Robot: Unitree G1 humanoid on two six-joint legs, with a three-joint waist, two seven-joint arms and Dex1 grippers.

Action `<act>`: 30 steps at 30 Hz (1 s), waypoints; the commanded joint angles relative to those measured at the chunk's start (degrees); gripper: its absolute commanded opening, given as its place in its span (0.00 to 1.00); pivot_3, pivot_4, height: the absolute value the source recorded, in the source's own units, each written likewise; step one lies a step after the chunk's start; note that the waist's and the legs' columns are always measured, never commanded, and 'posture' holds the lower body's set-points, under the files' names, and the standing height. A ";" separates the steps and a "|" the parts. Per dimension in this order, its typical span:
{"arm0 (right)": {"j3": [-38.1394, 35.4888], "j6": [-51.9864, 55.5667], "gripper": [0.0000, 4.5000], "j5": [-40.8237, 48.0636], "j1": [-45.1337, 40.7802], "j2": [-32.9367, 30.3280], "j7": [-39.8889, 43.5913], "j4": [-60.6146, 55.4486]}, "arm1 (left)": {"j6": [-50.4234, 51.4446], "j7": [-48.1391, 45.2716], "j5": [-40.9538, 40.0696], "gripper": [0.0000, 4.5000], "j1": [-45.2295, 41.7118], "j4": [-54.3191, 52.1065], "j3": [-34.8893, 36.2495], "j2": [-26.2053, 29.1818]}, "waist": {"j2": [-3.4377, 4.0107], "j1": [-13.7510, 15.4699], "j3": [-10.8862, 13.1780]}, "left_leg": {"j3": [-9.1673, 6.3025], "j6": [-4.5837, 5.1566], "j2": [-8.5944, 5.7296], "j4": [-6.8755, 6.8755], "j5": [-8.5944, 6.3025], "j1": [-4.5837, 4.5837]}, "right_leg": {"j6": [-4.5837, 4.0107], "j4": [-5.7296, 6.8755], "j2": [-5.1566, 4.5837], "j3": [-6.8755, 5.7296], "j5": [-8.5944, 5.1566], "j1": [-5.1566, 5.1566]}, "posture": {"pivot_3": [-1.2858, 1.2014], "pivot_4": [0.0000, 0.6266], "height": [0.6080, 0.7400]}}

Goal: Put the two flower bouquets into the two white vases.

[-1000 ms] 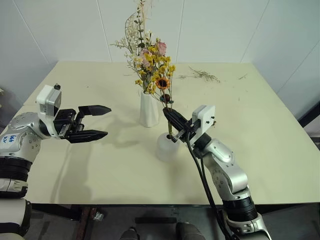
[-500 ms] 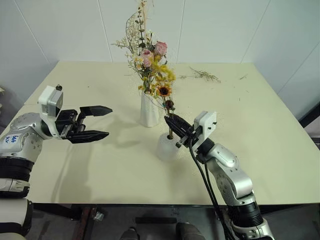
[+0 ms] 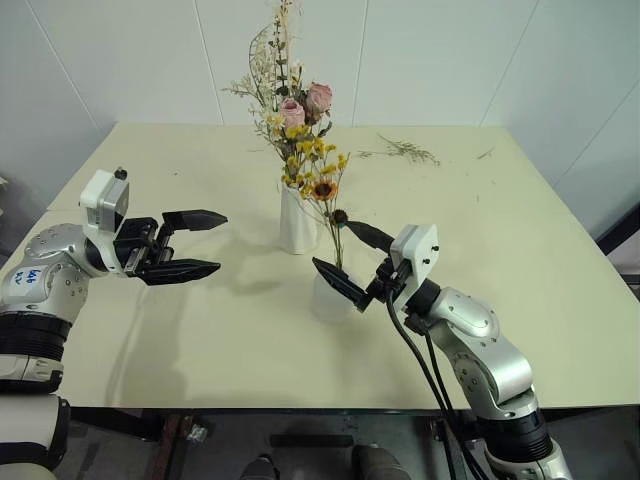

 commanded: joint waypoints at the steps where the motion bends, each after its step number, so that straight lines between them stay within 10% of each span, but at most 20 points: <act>1: -1.28 1.83 0.99 1.66 0.65 -2.32 1.27 -4.33 | -0.75 -6.43 0.03 1.00 -1.17 0.16 1.77 0.07 | 0.00 0.07 0.00 | 0.00 0.00 0.00 0.00 0.00 0.00 | 0.00 0.00 0.00 0.00 0.00 0.00 | 0.52 0.24 1.00; 30: -34.82 9.65 0.99 15.54 16.87 -39.47 28.48 1.08 | -2.75 -6.43 3.69 1.00 8.80 1.22 14.78 5.95 | -0.01 1.06 0.01 | 0.08 0.09 0.02 0.02 -0.05 0.00 | -0.02 -0.24 -0.01 0.00 -0.01 0.11 | 0.52 0.24 1.00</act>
